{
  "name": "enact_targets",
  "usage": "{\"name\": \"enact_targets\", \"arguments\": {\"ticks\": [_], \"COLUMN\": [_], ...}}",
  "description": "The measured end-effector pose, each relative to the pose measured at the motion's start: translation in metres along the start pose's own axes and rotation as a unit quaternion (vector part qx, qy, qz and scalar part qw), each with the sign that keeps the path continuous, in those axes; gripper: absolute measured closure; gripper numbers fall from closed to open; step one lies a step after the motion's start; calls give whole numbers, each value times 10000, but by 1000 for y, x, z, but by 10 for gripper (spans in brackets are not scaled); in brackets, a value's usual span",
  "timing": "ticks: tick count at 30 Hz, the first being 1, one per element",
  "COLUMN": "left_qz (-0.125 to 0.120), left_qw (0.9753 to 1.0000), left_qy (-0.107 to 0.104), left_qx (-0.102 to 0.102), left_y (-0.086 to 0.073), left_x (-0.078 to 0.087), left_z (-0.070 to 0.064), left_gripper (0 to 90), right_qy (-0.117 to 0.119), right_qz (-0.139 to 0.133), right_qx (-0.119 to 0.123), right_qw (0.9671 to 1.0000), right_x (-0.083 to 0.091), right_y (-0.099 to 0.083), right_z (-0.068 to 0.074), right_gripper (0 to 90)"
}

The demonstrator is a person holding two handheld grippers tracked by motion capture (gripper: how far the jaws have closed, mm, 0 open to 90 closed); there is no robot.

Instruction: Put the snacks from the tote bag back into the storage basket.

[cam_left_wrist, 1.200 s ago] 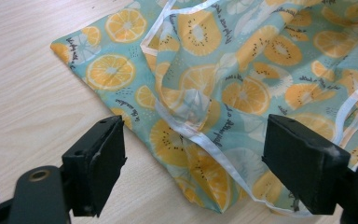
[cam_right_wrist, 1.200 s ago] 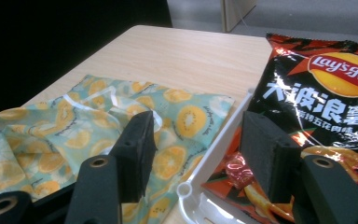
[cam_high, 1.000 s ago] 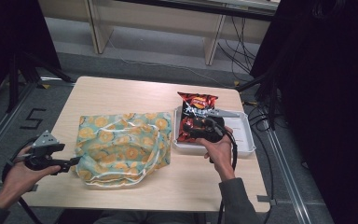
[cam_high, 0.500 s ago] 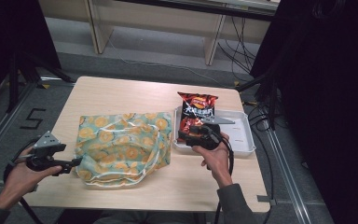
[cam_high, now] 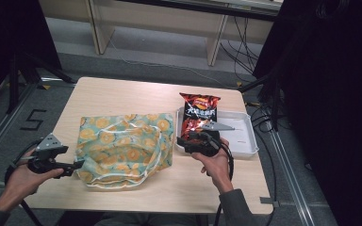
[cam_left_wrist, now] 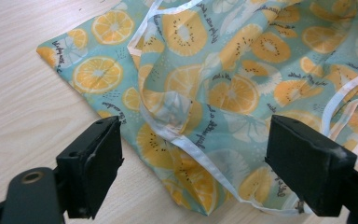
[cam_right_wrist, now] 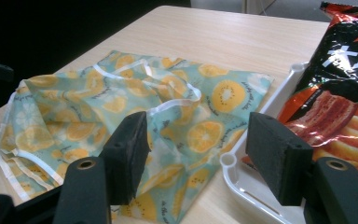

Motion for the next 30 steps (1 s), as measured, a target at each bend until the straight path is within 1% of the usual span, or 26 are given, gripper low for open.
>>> {"name": "enact_targets", "arguments": {"ticks": [1, 3, 4, 5, 6, 7, 8, 10, 11, 12, 13, 14, 16, 17, 18, 19, 20, 21, 22, 23, 25, 26, 27, 28, 29, 30], "left_qz": [-59, -50, -52, -74, -44, -3, -5, -52, -17, -37, -42, 31, 45, 50, -55, -5, -20, -20, -14, -131, -47, -112, -123, -93, -161, -123], "left_qw": [10000, 10000, 10000, 10000, 10000, 10000, 10000, 10000, 10000, 10000, 9999, 9999, 9999, 9999, 9999, 9999, 9999, 10000, 10000, 9999, 9999, 9999, 9998, 9999, 9998, 9998], "left_qy": [-3, -9, -11, -11, -39, -51, -49, -15, -33, -34, -66, -78, -83, -110, -92, -92, -98, -83, -62, -50, -85, -99, -115, -123, -131, -145], "left_qx": [10, -1, 5, 30, 32, 17, -11, -17, -57, -35, 63, -73, -99, -80, 75, -58, -29, -32, -75, -8, -28, 19, 50, 12, 18, -24], "left_y": [0, 0, 0, 0, 1, 1, 1, 1, 0, 1, 1, 1, 1, 1, 2, 2, 2, 2, 2, 2, 2, 2, 2, 1, 1, 1], "left_x": [-1, -1, -1, -1, -1, 0, 0, -1, -1, -1, -2, -1, -1, -1, -2, -1, -1, -1, 0, -1, 0, -1, -1, -1, -1, -1], "left_z": [0, -1, -1, -2, -2, -2, -2, -3, -3, -3, -5, -4, -5, -5, -7, -6, -7, -7, -7, -9, -11, -13, -15, -16, -17, -17], "left_gripper": [177, 177, 177, 177, 177, 176, 177, 177, 177, 177, 177, 177, 177, 177, 177, 177, 177, 177, 177, 177, 177, 177, 177, 177, 177, 177], "right_qy": [22, 61, 101, 79, 86, 16, 112, 108, 93, 105, 132, 33, 141, 141, 132, 150, 130, 163, 151, 160, 132, 66, 85, 105, 90, 123], "right_qz": [-82, -60, -33, 23, -18, -18, 16, 60, 56, 64, 126, 130, 179, 197, 194, 239, 242, 228, 279, 290, 295, 355, 308, 344, 366, 464], "right_qx": [10, -44, 83, -70, 57, 180, 103, -75, 80, 60, 53, 120, -29, 65, 104, 68, 66, 222, 101, 86, 266, 142, 216, 278, 368, 329], "right_qw": [10000, 10000, 9999, 9999, 9999, 9998, 9999, 9999, 9999, 9999, 9998, 9998, 9997, 9997, 9997, 9996, 9996, 9994, 9994, 9994, 9991, 9992, 9993, 9990, 9986, 9983], "right_x": [-2, -2, -3, -2, -3, -3, -4, -4, -4, -5, -5, -5, -6, -6, -6, -5, -5, -5, -4, -3, -2, 1, 0, 1, 2, 4], "right_y": [-1, -3, -4, -6, -6, -6, -8, -11, -11, -12, -13, -14, -17, -18, -19, -20, -21, -22, -23, -25, -27, -30, -30, -32, -34, -36], "right_z": [0, 3, 1, 4, 2, 1, 3, 6, 4, 5, 5, 4, 8, 8, 8, 10, 12, 11, 13, 14, 13, 16, 15, 16, 15, 16], "right_gripper": [393, 392, 391, 390, 389, 387, 386, 382, 379, 377, 376, 373, 371, 369, 369, 365, 364, 362, 360, 357, 349, 347, 343, 334, 327, 321]}}
Point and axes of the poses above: each handheld gripper's, and its own axes: x roughly backward along the jaws, y roughly out of its top, z roughly to its left, the point moved 4 cm from there along -x, roughly forward along the jaws, and after that the axes turned 9 degrees about -x, right-handed, at the moved point
